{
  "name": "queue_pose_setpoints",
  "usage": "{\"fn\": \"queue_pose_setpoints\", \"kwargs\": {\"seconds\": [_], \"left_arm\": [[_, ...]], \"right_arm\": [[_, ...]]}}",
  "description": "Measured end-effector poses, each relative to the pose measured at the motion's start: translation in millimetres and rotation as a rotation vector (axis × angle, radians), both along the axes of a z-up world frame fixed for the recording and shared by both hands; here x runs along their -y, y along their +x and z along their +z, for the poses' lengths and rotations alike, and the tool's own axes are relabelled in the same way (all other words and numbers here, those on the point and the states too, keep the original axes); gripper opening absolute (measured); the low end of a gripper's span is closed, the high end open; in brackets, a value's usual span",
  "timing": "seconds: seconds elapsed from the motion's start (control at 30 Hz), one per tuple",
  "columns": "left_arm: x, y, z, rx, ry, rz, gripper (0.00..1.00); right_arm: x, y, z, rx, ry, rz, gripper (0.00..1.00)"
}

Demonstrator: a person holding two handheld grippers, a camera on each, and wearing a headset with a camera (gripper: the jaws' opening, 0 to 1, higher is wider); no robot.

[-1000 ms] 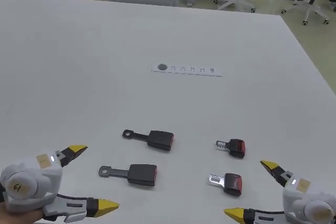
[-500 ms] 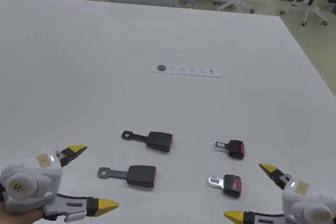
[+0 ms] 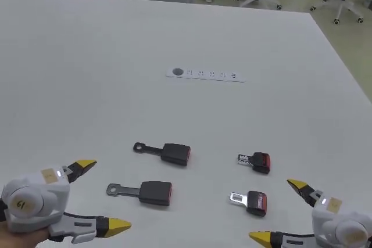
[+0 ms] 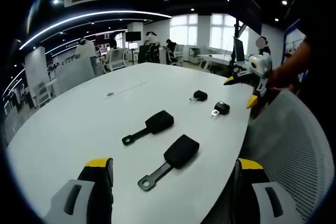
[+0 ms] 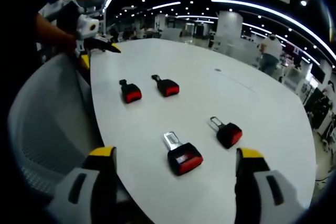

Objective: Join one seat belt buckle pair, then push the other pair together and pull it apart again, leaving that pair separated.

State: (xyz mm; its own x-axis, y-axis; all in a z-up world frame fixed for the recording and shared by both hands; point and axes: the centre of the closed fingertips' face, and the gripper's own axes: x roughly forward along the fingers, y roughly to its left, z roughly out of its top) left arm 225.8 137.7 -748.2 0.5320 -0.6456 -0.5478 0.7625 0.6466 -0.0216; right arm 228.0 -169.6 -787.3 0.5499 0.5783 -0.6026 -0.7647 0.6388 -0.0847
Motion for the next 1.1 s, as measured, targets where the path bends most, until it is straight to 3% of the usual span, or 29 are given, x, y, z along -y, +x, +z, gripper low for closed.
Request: {"fn": "queue_pose_setpoints", "kwargs": {"seconds": [0.33, 0.67, 1.1], "left_arm": [[8.4, 1.7, -16.7, -0.027, 0.041, -0.05, 0.96], [14.8, 13.2, -27.6, -0.042, 0.059, -0.089, 0.94], [26.6, 20.7, -57.2, -0.087, 0.118, -0.183, 0.91]], "right_arm": [[2.5, 9.6, -8.3, -0.022, -0.003, 0.003, 0.94], [-0.6, 14.2, -22.3, -0.06, -0.016, 0.034, 0.93], [0.6, 21.9, -40.2, -0.115, -0.044, 0.087, 0.88]]}}
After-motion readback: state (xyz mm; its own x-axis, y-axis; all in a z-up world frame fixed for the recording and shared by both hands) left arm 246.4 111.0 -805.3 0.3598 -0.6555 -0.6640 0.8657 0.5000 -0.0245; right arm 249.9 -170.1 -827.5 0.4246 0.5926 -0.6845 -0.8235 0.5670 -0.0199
